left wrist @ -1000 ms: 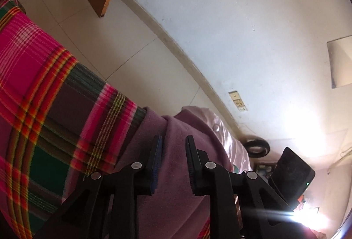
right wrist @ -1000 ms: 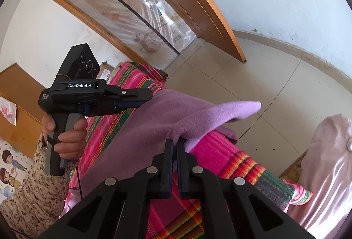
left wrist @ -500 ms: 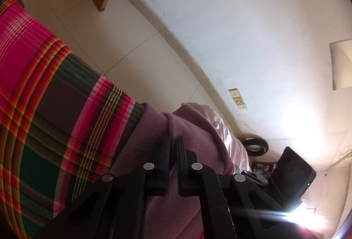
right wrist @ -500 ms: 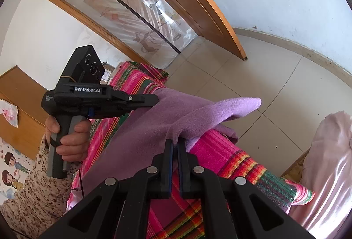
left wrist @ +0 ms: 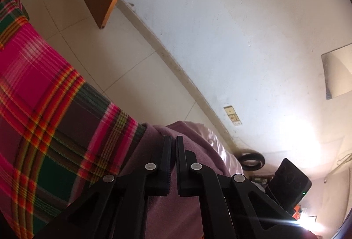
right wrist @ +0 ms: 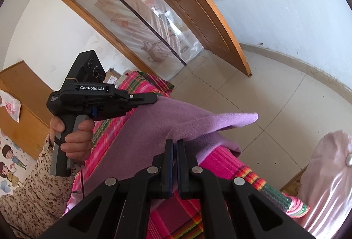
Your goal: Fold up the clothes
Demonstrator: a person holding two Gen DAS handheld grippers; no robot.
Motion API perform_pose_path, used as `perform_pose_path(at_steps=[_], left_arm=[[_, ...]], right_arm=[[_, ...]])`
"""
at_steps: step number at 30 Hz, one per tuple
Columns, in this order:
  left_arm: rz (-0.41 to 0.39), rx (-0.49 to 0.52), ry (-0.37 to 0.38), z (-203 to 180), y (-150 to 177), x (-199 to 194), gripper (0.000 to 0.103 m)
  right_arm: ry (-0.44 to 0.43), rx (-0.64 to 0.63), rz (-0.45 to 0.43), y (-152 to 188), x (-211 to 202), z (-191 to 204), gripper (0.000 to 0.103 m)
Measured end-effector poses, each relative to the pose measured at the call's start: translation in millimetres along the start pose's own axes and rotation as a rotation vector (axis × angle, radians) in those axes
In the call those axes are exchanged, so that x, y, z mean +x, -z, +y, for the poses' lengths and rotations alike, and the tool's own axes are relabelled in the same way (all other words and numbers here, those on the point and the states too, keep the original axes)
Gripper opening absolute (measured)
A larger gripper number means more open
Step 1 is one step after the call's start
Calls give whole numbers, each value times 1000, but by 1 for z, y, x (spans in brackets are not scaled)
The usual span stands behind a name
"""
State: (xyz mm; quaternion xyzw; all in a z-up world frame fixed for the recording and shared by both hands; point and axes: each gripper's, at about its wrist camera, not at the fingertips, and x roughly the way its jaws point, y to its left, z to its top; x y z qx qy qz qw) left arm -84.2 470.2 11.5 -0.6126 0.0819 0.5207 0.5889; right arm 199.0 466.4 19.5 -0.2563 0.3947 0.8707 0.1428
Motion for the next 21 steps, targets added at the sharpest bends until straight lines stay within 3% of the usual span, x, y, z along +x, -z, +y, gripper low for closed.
perform_pose_path(at_steps=[10, 21], left_arm=[[8, -44, -1, 17, -4, 10, 3], [10, -80, -17, 33, -3, 22, 3]], right_arm=[[78, -24, 31, 2, 13, -3, 3], [85, -3, 60, 0, 22, -9, 3]])
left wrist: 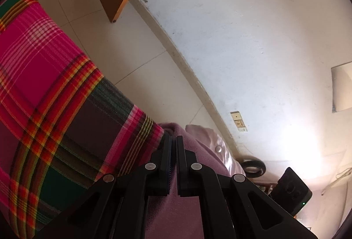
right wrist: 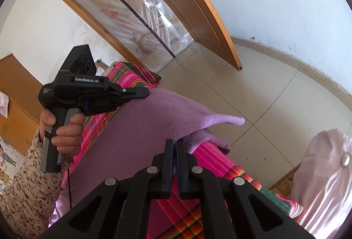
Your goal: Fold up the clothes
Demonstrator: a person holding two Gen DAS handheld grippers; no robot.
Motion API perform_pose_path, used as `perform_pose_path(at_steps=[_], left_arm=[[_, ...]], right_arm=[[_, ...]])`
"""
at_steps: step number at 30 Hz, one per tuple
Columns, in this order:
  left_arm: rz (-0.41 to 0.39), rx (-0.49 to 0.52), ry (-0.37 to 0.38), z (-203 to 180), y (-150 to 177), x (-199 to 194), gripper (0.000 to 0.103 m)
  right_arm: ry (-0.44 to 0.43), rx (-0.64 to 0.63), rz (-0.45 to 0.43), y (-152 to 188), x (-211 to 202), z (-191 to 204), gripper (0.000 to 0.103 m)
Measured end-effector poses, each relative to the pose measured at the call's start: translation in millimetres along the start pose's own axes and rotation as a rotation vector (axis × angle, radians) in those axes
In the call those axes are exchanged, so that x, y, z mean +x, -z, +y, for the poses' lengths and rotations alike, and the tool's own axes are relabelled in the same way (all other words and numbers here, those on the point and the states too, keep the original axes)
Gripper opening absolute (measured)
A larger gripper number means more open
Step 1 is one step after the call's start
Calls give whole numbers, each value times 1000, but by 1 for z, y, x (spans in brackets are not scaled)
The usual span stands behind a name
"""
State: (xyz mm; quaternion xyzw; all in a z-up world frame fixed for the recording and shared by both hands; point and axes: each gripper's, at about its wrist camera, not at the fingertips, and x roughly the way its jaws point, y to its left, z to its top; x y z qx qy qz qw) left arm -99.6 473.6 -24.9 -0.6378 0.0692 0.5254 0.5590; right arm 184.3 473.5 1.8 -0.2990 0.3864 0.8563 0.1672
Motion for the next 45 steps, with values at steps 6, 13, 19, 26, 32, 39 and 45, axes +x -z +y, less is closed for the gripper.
perform_pose_path(at_steps=[6, 13, 19, 26, 32, 39, 45], left_arm=[[-64, -15, -46, 0, 4, -19, 4], [-141, 17, -118, -2, 28, -62, 14], [-219, 47, -268, 3, 76, -116, 21], [-280, -85, -362, 39, 150, -181, 21], [-382, -246, -387, 70, 235, -235, 21], [-538, -464, -381, 96, 362, -287, 25], [-634, -614, -366, 111, 464, -309, 26]], right_arm=[[47, -21, -20, 0, -1, 3, 3], [155, -60, -105, -2, -18, 10, 6], [102, -178, -88, 0, -11, 39, 6], [84, -242, 12, 18, 18, 55, 9], [55, -395, -28, 28, 5, 92, 18], [-78, -545, 63, 65, 21, 150, 18], [-161, -642, 112, 85, 31, 192, 18]])
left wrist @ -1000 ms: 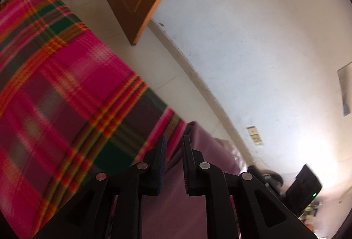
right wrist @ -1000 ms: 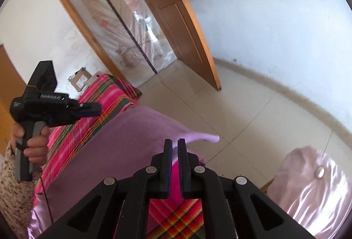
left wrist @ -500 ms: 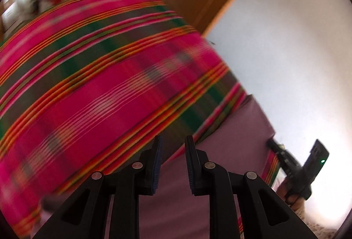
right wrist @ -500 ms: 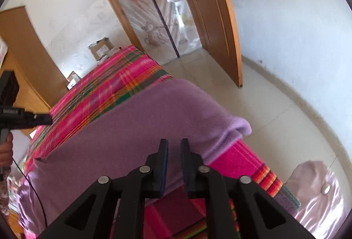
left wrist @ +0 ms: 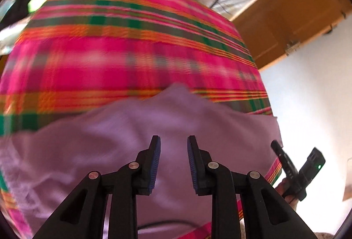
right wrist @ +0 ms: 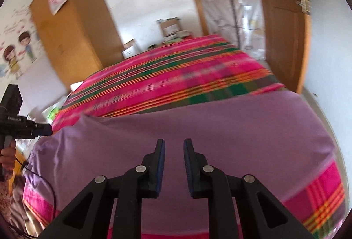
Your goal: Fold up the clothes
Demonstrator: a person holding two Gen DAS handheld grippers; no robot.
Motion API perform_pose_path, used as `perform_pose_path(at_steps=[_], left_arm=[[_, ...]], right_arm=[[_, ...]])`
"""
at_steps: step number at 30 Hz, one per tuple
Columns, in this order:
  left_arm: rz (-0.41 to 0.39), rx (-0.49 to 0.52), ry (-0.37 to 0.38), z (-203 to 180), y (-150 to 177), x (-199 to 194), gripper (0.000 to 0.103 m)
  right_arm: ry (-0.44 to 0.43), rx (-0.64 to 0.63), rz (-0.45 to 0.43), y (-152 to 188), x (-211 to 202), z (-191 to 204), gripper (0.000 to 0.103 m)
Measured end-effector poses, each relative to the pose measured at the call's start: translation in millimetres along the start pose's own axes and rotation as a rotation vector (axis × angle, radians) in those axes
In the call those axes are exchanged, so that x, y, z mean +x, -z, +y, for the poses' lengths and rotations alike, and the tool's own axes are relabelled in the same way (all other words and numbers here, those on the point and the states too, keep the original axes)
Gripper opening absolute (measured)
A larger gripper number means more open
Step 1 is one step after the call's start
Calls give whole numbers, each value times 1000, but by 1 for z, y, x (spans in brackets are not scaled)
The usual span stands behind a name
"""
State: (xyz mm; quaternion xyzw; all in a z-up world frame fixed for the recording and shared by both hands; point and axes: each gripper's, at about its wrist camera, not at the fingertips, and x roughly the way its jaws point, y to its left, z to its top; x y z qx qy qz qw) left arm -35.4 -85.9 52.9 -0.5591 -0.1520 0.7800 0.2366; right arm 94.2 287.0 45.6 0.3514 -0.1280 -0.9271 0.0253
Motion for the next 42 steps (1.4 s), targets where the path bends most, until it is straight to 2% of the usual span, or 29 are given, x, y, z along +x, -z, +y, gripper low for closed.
perform_pose_path(at_steps=[3, 8, 13, 20, 23, 26, 34, 37, 39, 42], left_arm=[[-20, -68, 0, 30, 16, -6, 26], [-39, -159, 7, 71, 39, -16, 26], [-51, -237, 32, 105, 46, -21, 26], [-79, -256, 38, 116, 45, -30, 26], [-83, -277, 38, 121, 41, -32, 26], [-80, -299, 33, 127, 40, -30, 26], [-134, -418, 85, 154, 45, -41, 26], [-146, -416, 74, 152, 46, -45, 26], [-154, -409, 58, 152, 47, -48, 26], [-153, -427, 65, 155, 49, -48, 26]], right_arm=[[-25, -83, 6, -5, 7, 24, 18], [-96, -117, 42, -22, 35, 49, 18], [-108, -187, 113, -25, 67, 71, 18], [-79, -236, 187, -30, 101, 85, 18], [-98, -255, 199, -36, 105, 91, 19], [-121, -299, 235, -38, 113, 98, 26], [-139, -451, 306, -36, 122, 120, 26], [-143, -459, 299, -47, 124, 124, 26], [-175, -446, 284, -56, 124, 126, 26], [-242, -424, 329, -60, 136, 130, 26]])
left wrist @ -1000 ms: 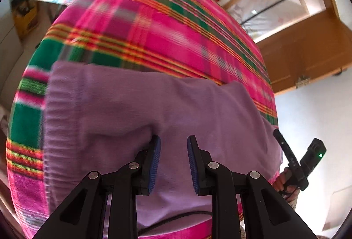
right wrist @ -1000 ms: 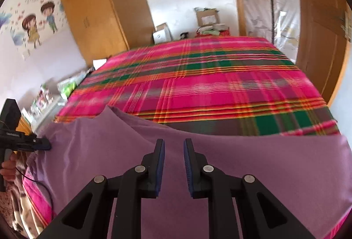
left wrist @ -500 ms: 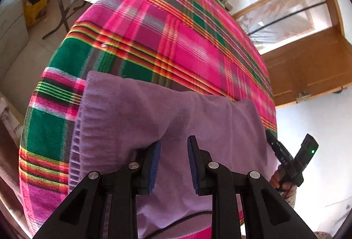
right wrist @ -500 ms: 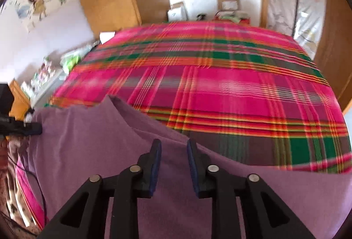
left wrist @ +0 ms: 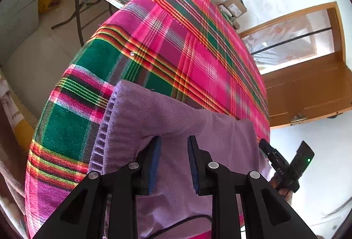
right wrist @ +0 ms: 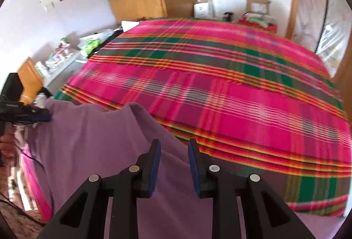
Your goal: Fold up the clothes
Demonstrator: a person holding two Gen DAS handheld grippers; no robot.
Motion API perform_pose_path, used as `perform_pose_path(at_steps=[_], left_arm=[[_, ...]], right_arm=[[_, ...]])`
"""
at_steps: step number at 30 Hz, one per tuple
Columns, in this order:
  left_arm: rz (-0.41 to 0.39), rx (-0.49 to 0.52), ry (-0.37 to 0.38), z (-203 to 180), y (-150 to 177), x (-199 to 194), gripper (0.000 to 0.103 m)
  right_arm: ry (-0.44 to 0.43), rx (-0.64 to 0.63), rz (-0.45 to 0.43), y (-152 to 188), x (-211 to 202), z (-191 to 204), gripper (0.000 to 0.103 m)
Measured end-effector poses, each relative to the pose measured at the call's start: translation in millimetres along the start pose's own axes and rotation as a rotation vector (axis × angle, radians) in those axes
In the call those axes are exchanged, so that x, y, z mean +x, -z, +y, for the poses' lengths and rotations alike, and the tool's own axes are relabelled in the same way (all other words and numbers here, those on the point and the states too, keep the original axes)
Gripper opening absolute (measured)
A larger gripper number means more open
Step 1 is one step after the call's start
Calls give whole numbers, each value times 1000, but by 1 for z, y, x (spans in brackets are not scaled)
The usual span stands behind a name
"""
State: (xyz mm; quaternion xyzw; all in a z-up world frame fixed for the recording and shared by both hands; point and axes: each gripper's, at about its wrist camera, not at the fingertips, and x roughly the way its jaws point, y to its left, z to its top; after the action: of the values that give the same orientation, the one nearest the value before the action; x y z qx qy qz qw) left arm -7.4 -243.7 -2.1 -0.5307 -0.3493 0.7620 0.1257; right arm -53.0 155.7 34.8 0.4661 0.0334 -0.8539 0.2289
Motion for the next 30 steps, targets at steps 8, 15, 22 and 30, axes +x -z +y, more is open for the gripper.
perform_pose_path(at_steps=[8, 15, 22, 30], left_arm=[[2, -1, -27, -2, -3, 4, 26], [8, -11, -27, -1, -4, 5, 26], [10, -21, -23, 0, -5, 8, 26], [7, -57, 21, 8, -5, 7, 26]], right_arm=[[-239, 61, 40, -15, 23, -2, 26], [-319, 36, 100, -26, 42, 10, 26], [-407, 74, 165, -39, 68, 9, 26], [-512, 254, 157, -46, 86, -4, 4]])
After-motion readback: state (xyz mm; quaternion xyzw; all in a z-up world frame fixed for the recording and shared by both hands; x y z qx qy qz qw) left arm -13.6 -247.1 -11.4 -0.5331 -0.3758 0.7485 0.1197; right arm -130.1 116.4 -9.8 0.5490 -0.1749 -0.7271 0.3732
